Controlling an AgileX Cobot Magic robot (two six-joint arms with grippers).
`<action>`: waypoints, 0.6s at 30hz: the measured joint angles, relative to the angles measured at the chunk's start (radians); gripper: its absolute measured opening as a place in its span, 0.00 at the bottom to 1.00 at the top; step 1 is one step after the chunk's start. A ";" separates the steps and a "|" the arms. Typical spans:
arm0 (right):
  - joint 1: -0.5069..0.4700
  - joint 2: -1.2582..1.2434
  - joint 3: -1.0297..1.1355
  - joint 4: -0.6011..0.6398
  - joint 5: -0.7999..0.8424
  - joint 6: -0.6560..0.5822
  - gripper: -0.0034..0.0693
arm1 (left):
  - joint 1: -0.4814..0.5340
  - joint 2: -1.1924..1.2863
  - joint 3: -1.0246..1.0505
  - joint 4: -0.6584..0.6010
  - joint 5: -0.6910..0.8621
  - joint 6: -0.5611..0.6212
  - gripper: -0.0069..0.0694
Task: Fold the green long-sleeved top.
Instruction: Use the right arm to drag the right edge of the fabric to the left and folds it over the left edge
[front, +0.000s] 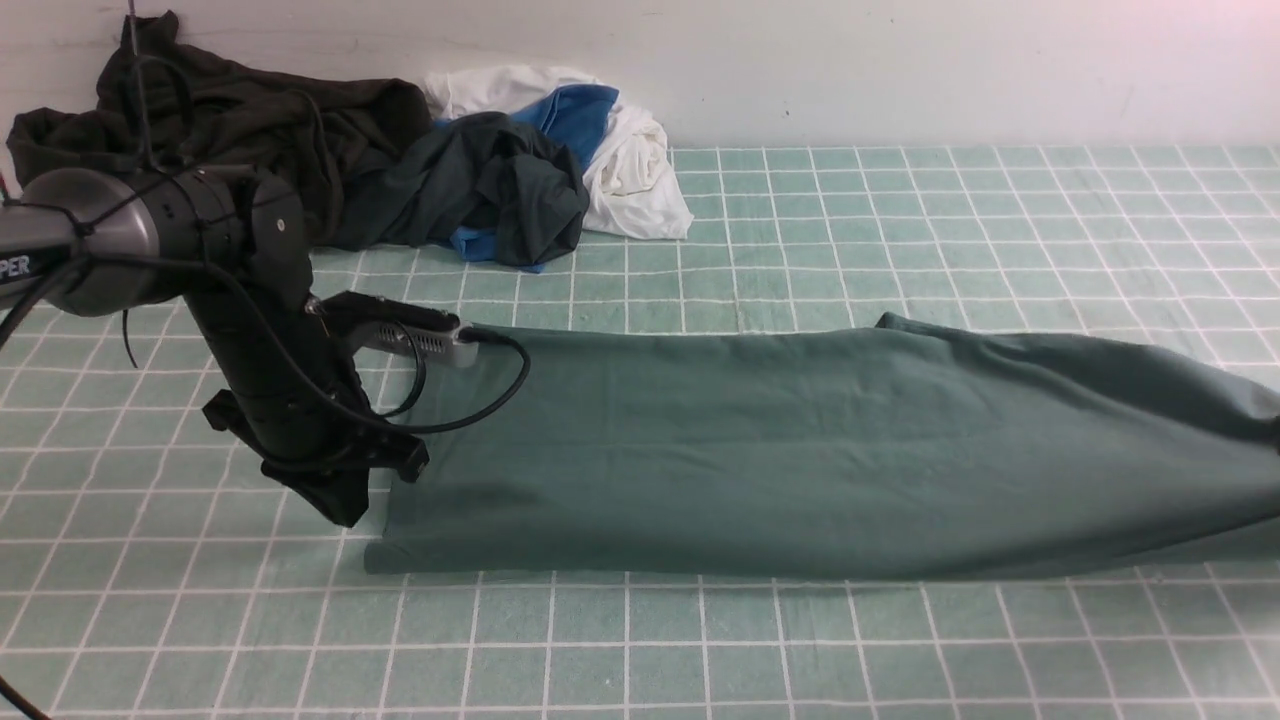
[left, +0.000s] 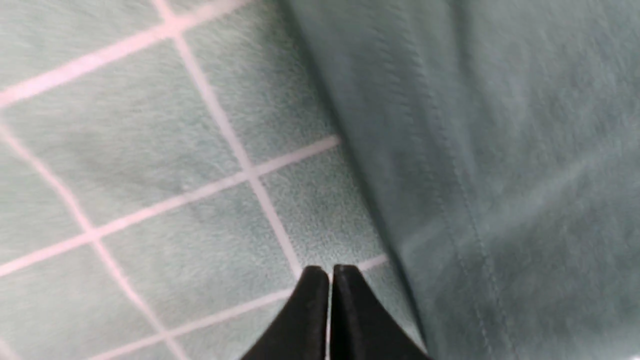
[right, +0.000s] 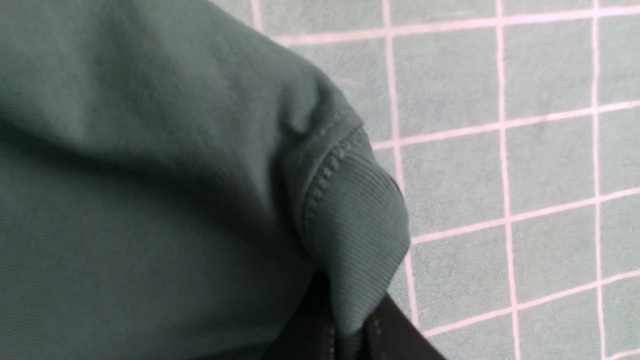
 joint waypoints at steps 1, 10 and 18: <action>0.000 -0.001 -0.008 0.008 0.008 0.000 0.06 | 0.000 -0.019 0.000 0.000 -0.001 0.000 0.09; 0.000 -0.001 -0.014 0.076 0.033 0.000 0.25 | 0.000 -0.063 0.000 0.000 0.001 0.000 0.09; -0.075 0.000 -0.014 0.064 0.009 0.074 0.69 | 0.000 -0.063 0.000 0.000 0.006 0.000 0.09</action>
